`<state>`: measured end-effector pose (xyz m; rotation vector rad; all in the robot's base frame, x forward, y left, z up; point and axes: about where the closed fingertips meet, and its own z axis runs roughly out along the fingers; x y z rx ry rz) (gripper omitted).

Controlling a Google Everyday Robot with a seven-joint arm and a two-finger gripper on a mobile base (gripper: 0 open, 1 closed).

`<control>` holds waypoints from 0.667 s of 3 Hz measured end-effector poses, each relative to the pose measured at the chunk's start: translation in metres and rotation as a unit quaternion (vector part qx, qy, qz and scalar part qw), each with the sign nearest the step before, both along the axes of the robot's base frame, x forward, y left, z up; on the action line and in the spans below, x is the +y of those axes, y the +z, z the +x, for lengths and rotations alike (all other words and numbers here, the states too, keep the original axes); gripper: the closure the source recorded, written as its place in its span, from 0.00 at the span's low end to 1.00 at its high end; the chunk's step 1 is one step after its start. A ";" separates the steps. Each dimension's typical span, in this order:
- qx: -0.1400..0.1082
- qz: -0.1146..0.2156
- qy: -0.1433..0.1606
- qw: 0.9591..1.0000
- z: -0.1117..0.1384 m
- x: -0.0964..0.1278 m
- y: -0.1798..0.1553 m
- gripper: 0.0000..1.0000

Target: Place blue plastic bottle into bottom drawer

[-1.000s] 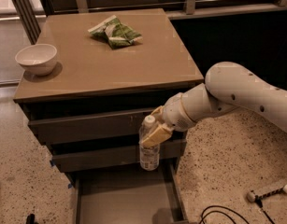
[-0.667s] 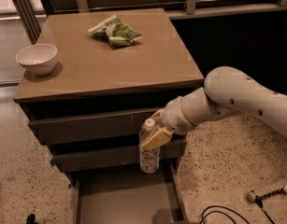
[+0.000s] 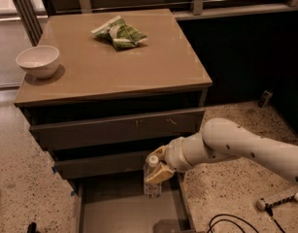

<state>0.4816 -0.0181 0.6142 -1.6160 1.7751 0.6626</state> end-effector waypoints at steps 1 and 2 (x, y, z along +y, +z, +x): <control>-0.003 0.018 0.001 1.000 -0.007 0.000 -0.076 1.00; -0.003 0.018 0.001 1.000 -0.007 0.000 -0.076 1.00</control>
Offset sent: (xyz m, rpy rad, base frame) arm -0.0092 -0.0050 -0.1066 0.0511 -0.0089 -0.0042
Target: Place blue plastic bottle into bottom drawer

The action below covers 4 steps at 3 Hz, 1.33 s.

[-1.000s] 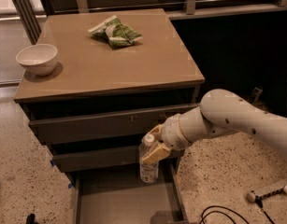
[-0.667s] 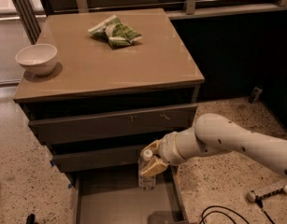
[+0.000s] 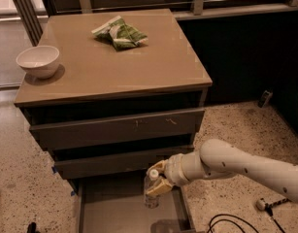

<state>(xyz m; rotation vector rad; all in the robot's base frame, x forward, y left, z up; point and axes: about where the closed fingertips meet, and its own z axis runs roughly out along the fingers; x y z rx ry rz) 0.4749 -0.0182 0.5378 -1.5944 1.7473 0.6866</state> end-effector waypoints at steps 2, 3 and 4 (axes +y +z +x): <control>-0.049 0.005 0.015 0.999 0.017 0.000 -0.062 1.00; -0.063 0.029 0.035 0.997 0.033 0.007 -0.111 1.00; -0.035 0.044 0.037 0.998 0.040 0.010 -0.170 1.00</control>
Offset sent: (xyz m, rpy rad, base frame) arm 0.0391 0.0014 -0.1199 0.0503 -0.1788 0.0643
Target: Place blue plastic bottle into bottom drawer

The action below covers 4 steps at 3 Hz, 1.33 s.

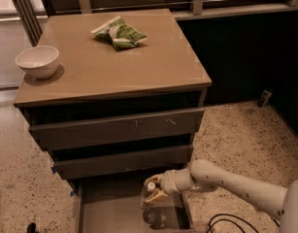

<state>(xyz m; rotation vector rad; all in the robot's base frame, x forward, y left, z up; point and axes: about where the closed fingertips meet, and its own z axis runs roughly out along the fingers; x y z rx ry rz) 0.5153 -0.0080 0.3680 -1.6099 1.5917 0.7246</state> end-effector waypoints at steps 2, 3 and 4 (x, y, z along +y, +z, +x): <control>-0.007 0.003 0.010 1.000 -0.002 0.004 -0.021 1.00; -0.004 0.018 0.030 0.999 -0.001 0.016 -0.065 1.00; 0.008 0.024 0.041 0.999 -0.002 0.026 -0.095 1.00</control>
Offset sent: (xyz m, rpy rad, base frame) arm -0.0020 0.0041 -0.0499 0.0119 -0.0411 0.0405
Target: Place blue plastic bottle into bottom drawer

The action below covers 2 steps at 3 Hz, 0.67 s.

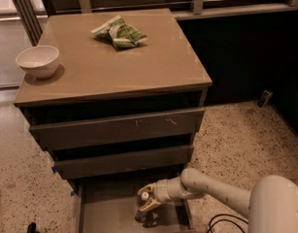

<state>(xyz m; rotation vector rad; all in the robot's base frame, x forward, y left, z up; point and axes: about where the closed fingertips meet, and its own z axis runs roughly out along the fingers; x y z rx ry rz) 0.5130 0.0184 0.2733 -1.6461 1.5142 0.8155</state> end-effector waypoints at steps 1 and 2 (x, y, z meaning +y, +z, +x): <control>0.017 -0.003 0.007 1.000 -0.002 0.006 -0.025 1.00; 0.015 -0.024 0.026 0.999 -0.005 0.019 -0.033 1.00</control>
Offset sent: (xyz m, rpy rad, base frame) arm -0.0036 0.0200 -0.0422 -0.0790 0.0338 0.0658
